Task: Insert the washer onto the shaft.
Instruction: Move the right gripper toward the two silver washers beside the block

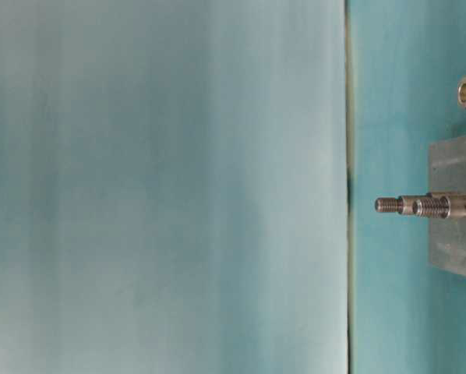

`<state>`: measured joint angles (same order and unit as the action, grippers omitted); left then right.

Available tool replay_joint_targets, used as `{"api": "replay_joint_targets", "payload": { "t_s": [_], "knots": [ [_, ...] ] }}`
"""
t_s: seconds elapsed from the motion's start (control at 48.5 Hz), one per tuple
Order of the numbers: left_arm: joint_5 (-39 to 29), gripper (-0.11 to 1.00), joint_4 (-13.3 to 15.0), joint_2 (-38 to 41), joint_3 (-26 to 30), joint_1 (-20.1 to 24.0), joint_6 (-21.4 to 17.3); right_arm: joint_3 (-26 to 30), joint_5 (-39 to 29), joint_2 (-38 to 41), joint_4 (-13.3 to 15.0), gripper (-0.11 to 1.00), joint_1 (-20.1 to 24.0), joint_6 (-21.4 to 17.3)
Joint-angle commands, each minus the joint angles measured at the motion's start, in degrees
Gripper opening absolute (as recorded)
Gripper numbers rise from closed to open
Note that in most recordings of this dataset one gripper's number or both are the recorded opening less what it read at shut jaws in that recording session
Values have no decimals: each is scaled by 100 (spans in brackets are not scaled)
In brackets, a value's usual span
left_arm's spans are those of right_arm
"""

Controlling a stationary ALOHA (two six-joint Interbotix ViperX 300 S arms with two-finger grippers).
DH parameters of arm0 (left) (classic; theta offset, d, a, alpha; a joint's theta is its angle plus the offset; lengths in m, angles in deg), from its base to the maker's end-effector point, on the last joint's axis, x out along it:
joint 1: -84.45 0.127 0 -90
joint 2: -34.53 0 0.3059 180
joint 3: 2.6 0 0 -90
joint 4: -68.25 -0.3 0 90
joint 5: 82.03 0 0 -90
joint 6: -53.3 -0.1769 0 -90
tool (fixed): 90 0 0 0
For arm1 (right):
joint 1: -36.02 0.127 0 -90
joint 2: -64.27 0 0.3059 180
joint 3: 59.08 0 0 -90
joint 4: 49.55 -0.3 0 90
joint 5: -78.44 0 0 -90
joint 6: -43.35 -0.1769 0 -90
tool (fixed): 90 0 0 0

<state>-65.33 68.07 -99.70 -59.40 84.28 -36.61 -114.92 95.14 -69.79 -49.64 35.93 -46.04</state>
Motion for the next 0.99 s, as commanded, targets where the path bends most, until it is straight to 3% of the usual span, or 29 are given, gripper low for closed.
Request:
{"api": "replay_joint_targets", "payload": {
  "t_s": [0.0, 0.103, 0.165, 0.31, 0.433, 0.557, 0.97],
  "knots": [
    [35, 0, -18, 176, 220, -79, 132, 62, 35, 44, -35, 1, -35, -141],
    [-70, 0, -26, 308, 281, -62, 149, 97, -229, 53, -589, 1, -114, -255],
    [-220, 0, -26, 343, 378, -70, 141, 193, -466, 62, -738, 1, -185, -281],
    [-993, 0, -62, 352, 580, -26, 123, 606, -1503, 369, -738, 1, -378, -272],
    [-2021, 0, -62, 431, 712, -26, 158, 1099, -2584, 1090, -729, 1, -510, -264],
    [-2681, 0, -62, 694, 932, -35, 158, 1591, -2900, 1925, -589, 1, -527, -229],
    [-2742, 0, -62, 1846, 1327, -70, 114, 2654, -3894, 4113, -510, 2, -677, -211]
  ]
}}
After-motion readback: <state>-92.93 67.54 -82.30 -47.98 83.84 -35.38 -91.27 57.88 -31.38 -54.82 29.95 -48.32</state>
